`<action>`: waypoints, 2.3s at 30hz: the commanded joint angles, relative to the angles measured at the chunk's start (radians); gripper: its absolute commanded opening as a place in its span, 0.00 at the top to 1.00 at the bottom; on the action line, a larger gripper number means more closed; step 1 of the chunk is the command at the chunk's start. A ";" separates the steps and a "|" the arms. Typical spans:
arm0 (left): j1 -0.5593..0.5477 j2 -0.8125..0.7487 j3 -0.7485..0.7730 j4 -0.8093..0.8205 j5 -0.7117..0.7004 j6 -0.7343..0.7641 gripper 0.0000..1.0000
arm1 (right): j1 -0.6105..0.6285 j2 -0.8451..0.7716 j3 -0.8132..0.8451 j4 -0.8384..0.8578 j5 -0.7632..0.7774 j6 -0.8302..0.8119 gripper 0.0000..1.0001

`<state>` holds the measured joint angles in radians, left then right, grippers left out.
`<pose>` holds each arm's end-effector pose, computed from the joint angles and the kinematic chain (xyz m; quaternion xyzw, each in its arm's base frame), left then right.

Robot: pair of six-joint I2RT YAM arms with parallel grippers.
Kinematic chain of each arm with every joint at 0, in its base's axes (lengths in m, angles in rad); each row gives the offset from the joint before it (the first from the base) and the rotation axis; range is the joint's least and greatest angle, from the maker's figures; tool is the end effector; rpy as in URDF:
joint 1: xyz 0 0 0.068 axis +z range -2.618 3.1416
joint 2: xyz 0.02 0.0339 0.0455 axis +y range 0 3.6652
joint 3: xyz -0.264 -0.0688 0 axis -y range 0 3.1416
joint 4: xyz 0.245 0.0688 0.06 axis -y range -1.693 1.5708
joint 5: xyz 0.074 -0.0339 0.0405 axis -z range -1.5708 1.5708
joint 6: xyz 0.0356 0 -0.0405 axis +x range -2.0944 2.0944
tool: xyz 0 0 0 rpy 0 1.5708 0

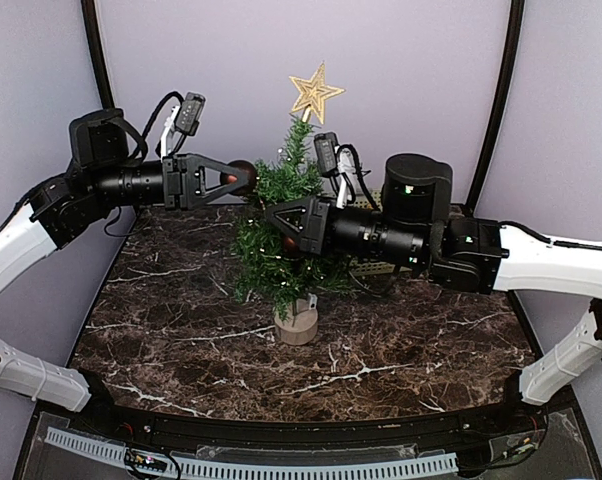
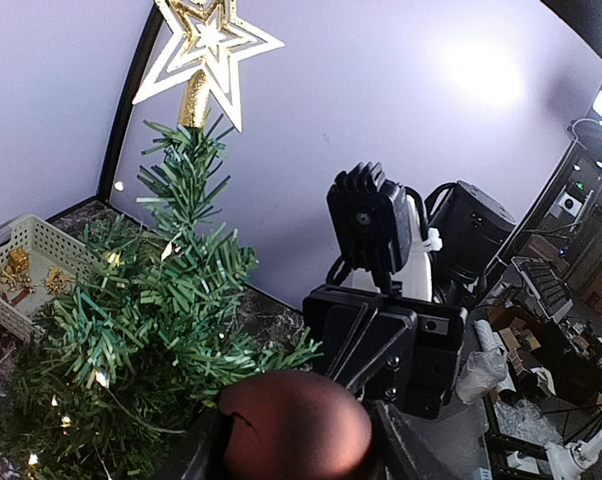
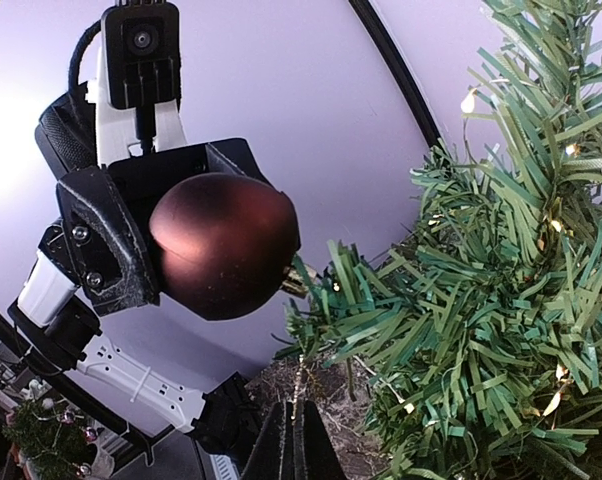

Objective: Decorate the small christmas tree
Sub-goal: Hang the ornament ball on the branch.

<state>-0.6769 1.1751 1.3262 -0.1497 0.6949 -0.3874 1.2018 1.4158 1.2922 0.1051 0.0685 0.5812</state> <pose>0.1828 -0.1761 0.4534 0.3343 0.6227 -0.5449 0.4512 0.1246 0.3156 0.4016 -0.1949 0.6865 0.5294 0.4589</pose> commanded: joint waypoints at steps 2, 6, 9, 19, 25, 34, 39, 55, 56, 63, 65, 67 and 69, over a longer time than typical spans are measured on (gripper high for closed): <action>0.005 -0.036 0.010 0.058 -0.001 -0.014 0.51 | -0.006 0.002 0.027 0.041 -0.019 -0.005 1.00; 0.005 -0.038 0.009 0.077 0.010 -0.022 0.51 | -0.005 -0.002 0.029 0.053 -0.032 -0.013 1.00; 0.005 -0.037 0.008 0.078 0.012 -0.024 0.50 | -0.004 0.001 0.031 0.053 -0.034 -0.017 1.00; 0.006 -0.033 0.002 0.075 0.005 -0.020 0.51 | -0.005 0.006 0.032 0.047 -0.019 -0.017 1.00; 0.005 -0.013 0.007 0.063 -0.013 -0.021 0.48 | -0.004 0.026 0.061 0.006 0.010 -0.014 1.00; 0.005 -0.010 0.001 0.041 -0.028 -0.010 0.48 | -0.003 0.036 0.073 -0.005 0.002 -0.020 1.00; 0.004 -0.042 -0.012 0.051 -0.029 -0.009 0.48 | 0.009 0.038 0.085 -0.001 -0.009 -0.049 1.00; 0.005 -0.093 -0.069 0.048 -0.035 -0.034 0.48 | 0.039 0.069 0.131 -0.046 0.019 -0.068 1.00; 0.005 -0.090 -0.073 0.055 -0.031 -0.041 0.48 | 0.040 0.067 0.126 -0.049 0.021 -0.065 1.00; 0.005 -0.065 -0.074 0.083 -0.014 -0.048 0.48 | 0.042 0.035 0.090 -0.047 0.053 -0.052 1.00; 0.005 -0.057 -0.070 0.092 -0.008 -0.050 0.48 | 0.042 0.029 0.086 -0.045 0.057 -0.054 1.00; 0.005 -0.048 -0.064 0.101 -0.002 -0.052 0.48 | 0.042 0.025 0.083 -0.041 0.057 -0.055 1.00; 0.005 -0.040 -0.059 0.105 0.002 -0.053 0.48 | 0.042 0.025 0.082 -0.042 0.060 -0.055 1.00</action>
<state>-0.6769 1.1267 1.2556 -0.0948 0.6701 -0.4324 1.2327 1.4754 1.3865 0.0437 0.1070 0.5186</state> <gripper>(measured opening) 0.521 0.004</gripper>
